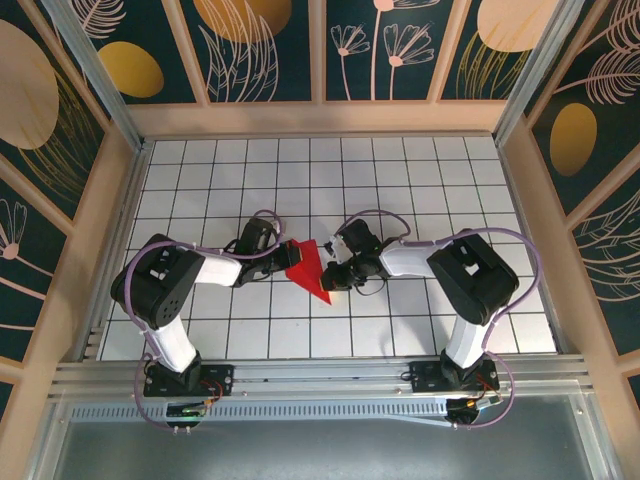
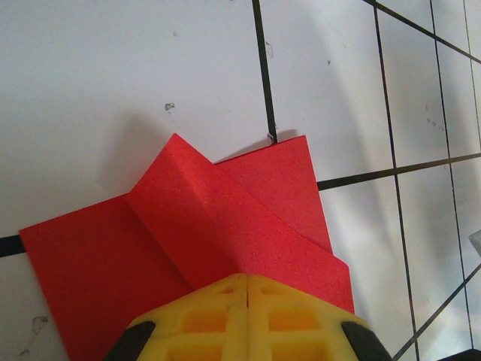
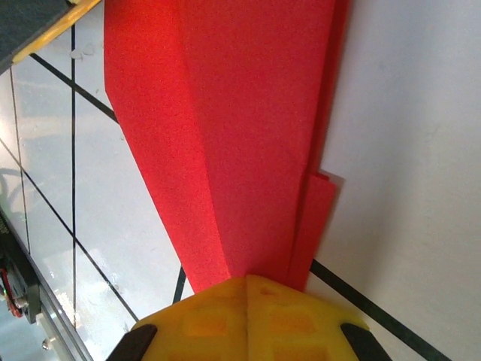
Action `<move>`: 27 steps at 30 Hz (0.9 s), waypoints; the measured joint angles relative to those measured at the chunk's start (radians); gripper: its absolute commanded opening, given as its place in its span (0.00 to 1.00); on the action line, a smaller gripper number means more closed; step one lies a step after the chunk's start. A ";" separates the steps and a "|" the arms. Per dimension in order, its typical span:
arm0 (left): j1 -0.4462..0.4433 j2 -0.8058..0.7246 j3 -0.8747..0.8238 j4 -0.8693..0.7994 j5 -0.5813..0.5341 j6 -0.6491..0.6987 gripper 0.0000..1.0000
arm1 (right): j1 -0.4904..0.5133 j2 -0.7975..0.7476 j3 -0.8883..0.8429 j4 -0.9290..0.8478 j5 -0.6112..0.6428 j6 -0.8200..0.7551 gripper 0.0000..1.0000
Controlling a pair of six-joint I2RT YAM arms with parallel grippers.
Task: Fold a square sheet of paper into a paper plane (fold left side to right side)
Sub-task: Fourth fold the wing at the center of the table.
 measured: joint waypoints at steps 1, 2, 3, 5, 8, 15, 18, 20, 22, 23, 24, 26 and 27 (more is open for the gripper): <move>-0.002 0.001 0.000 0.003 -0.001 0.001 0.01 | -0.002 -0.008 0.003 -0.014 0.013 0.000 0.00; -0.003 0.001 0.000 0.003 -0.002 0.001 0.01 | -0.005 -0.016 0.003 -0.030 0.024 0.000 0.00; -0.003 0.002 0.000 0.004 -0.003 0.001 0.01 | -0.008 -0.026 0.003 -0.051 0.033 0.000 0.00; -0.003 0.002 0.000 0.005 -0.004 0.003 0.01 | -0.016 -0.047 0.003 -0.093 0.039 0.001 0.00; -0.003 0.002 0.000 0.007 -0.006 0.004 0.00 | -0.021 -0.073 0.005 -0.113 0.034 0.008 0.00; -0.004 0.003 0.000 0.008 -0.008 0.006 0.00 | -0.015 -0.078 0.021 -0.055 -0.001 0.052 0.00; -0.004 0.003 0.000 0.008 -0.008 0.008 0.00 | -0.006 -0.078 0.043 -0.018 -0.001 0.066 0.00; -0.004 0.003 0.001 0.007 -0.010 0.008 0.00 | -0.003 -0.077 0.055 0.002 -0.002 0.076 0.00; -0.005 0.003 0.002 0.007 -0.013 0.008 0.00 | 0.002 -0.065 0.071 0.018 -0.002 0.084 0.00; -0.005 0.003 0.002 0.007 -0.015 0.008 0.00 | 0.005 -0.052 0.081 0.027 -0.002 0.084 0.00; -0.006 0.003 0.002 0.006 -0.016 0.008 0.00 | 0.009 -0.036 0.092 0.035 -0.001 0.085 0.00; -0.006 0.003 0.004 0.005 -0.021 0.008 0.00 | 0.018 -0.005 0.107 0.051 -0.001 0.089 0.00; -0.006 0.004 0.006 0.003 -0.025 0.008 0.00 | 0.022 0.010 0.109 0.062 -0.001 0.091 0.00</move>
